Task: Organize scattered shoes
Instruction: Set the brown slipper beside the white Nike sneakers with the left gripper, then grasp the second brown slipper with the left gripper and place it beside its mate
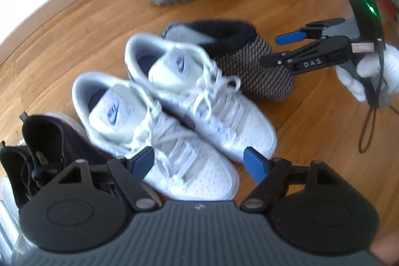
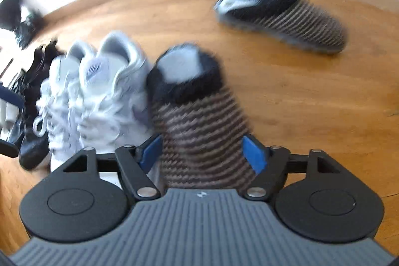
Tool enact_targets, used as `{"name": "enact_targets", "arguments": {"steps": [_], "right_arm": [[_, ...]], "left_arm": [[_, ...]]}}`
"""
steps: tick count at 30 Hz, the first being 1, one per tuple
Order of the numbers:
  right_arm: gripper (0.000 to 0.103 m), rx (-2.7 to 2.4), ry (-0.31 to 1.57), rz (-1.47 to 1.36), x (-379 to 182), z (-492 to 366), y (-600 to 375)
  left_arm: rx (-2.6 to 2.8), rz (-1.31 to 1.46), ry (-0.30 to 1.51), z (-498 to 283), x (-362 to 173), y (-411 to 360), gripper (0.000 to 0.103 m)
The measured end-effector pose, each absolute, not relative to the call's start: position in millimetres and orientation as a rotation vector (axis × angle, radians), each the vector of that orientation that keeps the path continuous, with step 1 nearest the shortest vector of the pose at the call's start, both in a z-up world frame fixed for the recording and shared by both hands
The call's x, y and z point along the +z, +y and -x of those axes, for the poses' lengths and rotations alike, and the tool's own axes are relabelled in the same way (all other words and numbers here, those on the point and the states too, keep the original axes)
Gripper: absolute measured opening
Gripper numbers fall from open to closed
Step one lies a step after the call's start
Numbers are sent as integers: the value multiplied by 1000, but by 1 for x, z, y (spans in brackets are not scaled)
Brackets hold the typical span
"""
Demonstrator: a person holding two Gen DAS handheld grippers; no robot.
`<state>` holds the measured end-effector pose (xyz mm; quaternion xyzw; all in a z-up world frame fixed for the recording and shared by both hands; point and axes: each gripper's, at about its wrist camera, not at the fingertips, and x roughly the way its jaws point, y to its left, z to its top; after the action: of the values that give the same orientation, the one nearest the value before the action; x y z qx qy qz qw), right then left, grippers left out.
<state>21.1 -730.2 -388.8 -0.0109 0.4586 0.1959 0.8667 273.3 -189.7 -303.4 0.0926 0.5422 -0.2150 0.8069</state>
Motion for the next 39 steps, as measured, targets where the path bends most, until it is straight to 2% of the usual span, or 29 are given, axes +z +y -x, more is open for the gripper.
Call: {"name": "enact_targets", "arguments": {"steps": [8, 17, 23, 25, 28, 29, 31, 32, 33, 35, 39], "right_arm": [[91, 217, 953, -62, -370, 7, -781], [92, 179, 1058, -78, -383, 40, -821], [92, 161, 1066, -100, -382, 41, -841], [92, 164, 1056, -106, -380, 39, -845], [92, 163, 1049, -104, -380, 37, -849], [92, 165, 1049, -96, -380, 37, -848], [92, 166, 1047, -85, -381, 37, -848], [92, 168, 1047, -80, -381, 38, -849], [92, 169, 1049, -79, -381, 38, -849], [92, 166, 1049, -78, -381, 39, -850], [92, 169, 1048, -85, -383, 39, -849]], "left_arm": [[-387, -141, 1000, -354, -306, -230, 90], [-445, -95, 833, -481, -335, -332, 90], [-501, -412, 817, -515, -363, -422, 87], [-491, -449, 864, -529, -380, -437, 87], [-480, -338, 1026, -553, -403, -435, 86], [-466, -290, 1041, -557, -407, -431, 80], [-481, -292, 1001, -552, -407, -429, 53], [-505, -297, 990, -548, -406, -428, 31], [-528, -301, 980, -545, -405, -426, 18], [-588, -327, 958, -534, -403, -424, 12], [-756, -428, 916, -502, -397, -414, 11]]}}
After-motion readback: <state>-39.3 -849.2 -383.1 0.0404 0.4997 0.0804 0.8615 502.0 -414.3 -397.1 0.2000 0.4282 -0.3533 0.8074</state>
